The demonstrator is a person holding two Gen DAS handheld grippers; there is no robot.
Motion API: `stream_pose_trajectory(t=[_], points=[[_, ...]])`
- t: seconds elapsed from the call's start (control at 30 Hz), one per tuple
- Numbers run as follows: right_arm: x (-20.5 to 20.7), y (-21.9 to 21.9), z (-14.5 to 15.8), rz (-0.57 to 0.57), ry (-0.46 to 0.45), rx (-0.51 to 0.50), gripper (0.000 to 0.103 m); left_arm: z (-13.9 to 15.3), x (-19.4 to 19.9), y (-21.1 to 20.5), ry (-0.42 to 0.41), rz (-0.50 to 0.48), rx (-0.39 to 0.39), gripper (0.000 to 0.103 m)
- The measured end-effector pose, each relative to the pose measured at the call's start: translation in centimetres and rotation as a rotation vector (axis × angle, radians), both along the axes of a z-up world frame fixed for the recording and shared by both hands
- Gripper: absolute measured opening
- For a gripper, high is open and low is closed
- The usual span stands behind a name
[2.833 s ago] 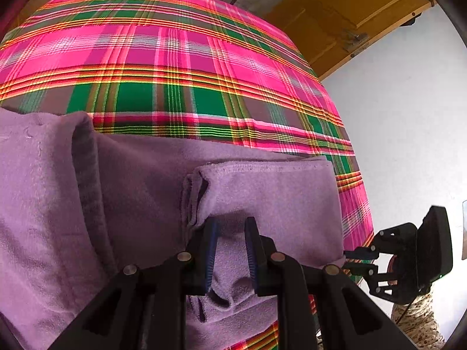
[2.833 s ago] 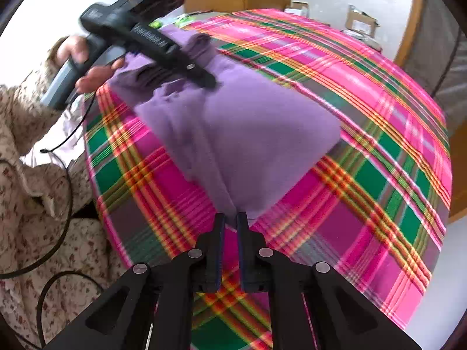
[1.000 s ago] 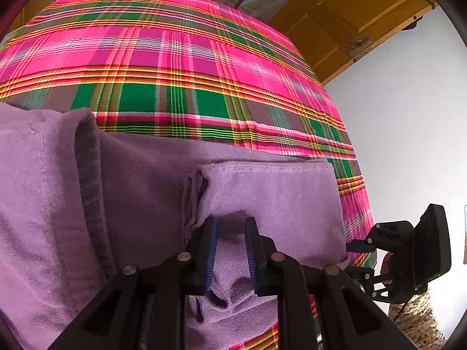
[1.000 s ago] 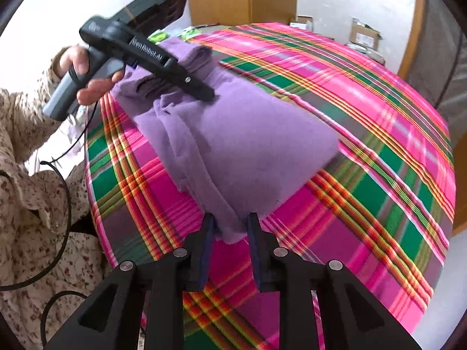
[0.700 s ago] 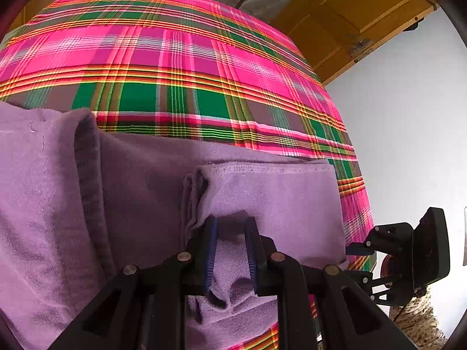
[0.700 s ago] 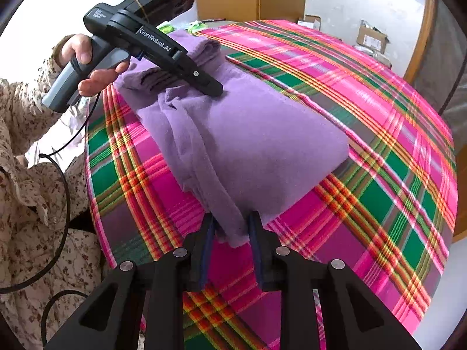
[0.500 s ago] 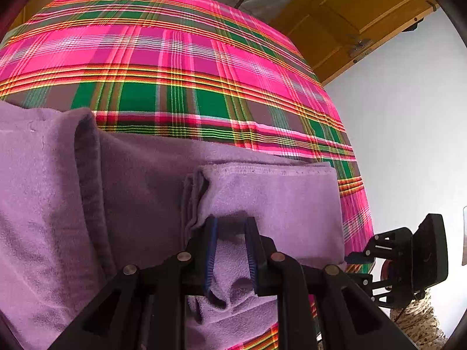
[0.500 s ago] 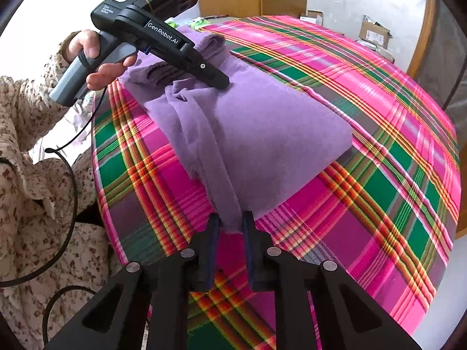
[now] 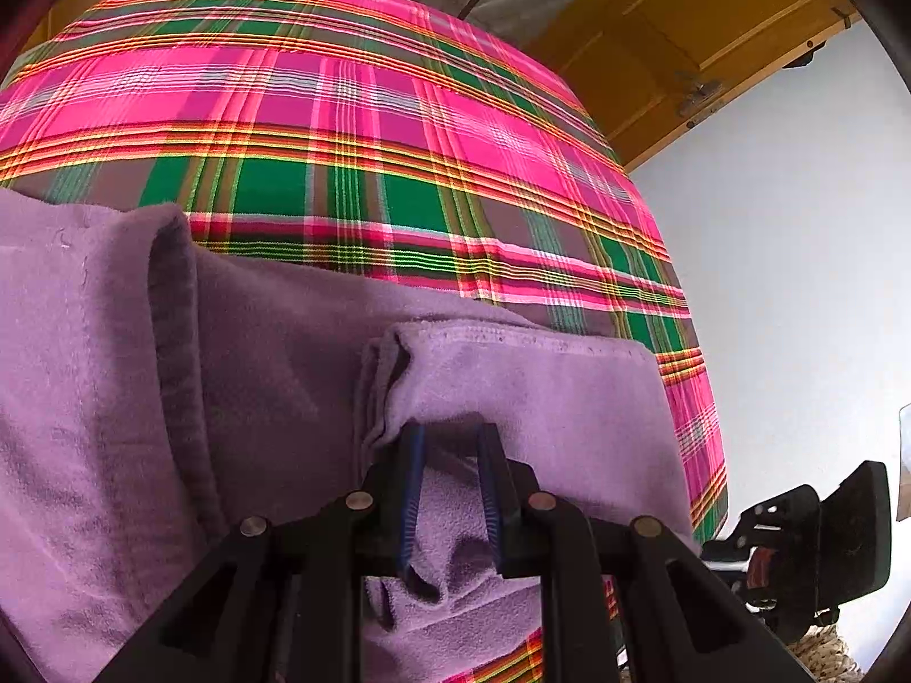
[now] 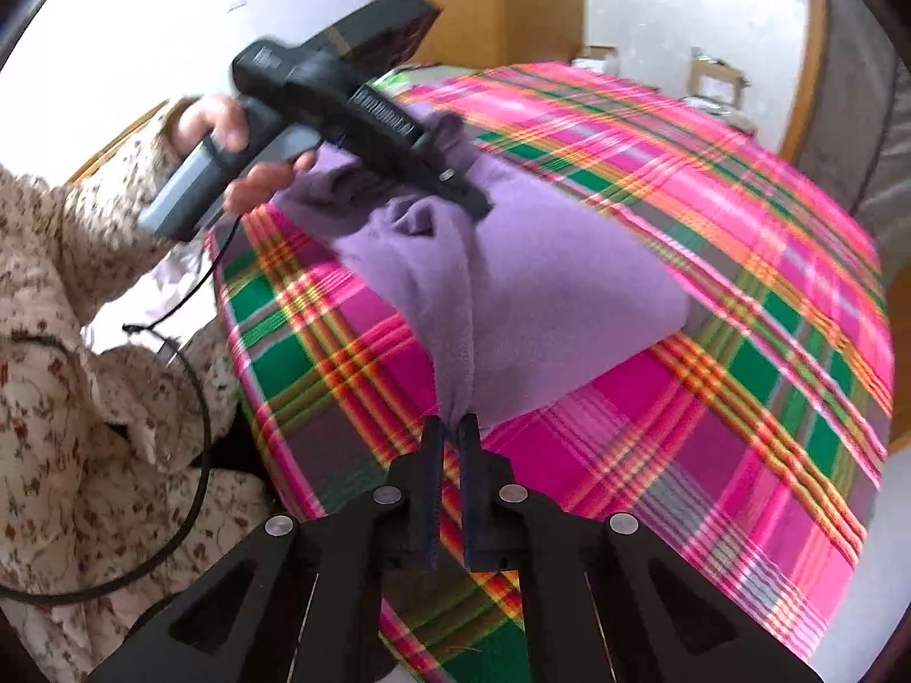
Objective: Fold clothes
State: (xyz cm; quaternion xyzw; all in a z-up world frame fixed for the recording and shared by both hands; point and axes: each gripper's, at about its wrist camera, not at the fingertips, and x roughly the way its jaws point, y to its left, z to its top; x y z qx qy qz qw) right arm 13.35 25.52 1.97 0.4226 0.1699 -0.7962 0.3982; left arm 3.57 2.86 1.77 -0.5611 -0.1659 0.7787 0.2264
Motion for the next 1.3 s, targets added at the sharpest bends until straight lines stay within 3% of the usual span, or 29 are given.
stream_pose_trajectory(t=[0.27,0.43,0.57,0.63,0.7,0.73,0.83,0.93,1.13,1.3], points=[[-0.5,2.0,1.3,-0.271,0.232,0.157,0.000,0.0,0.2,-0.1,0.006,-0.002,0.002,0.020],[-1.3,3.6,0.5,-0.306,0.127,0.103,0.000,0.0,0.3,-0.3,0.006,-0.004,0.012,0.020],[-2.3,4.2,1.0,-0.359,0.040,-0.072,0.002,0.1,0.6,-0.4,0.000,-0.017,0.009,0.020],[-3.0,4.6,1.0,-0.387,-0.013,-0.158,0.009,0.2,1.0,-0.6,-0.008,-0.021,0.016,0.020],[-2.7,3.9,0.9,-0.365,-0.008,-0.177,0.014,0.2,1.3,-0.9,-0.016,-0.023,0.023,0.020],[-2.5,3.5,0.9,-0.353,-0.005,-0.185,0.024,0.3,1.5,-1.1,-0.020,-0.017,0.027,0.020],[-1.8,1.2,-0.5,-0.304,0.000,-0.057,0.027,0.7,2.1,-1.7,-0.029,0.004,0.030,0.020],[-0.7,0.2,-1.2,-0.310,0.037,0.000,0.027,1.3,2.5,-2.3,-0.028,0.028,0.021,0.035],[0.4,1.0,0.0,-0.400,0.086,-0.112,0.027,2.2,2.4,-3.2,-0.023,0.085,0.050,0.047],[0.4,1.6,0.0,-0.479,0.073,-0.203,0.028,1.7,0.9,-1.7,-0.043,0.051,-0.092,0.053]])
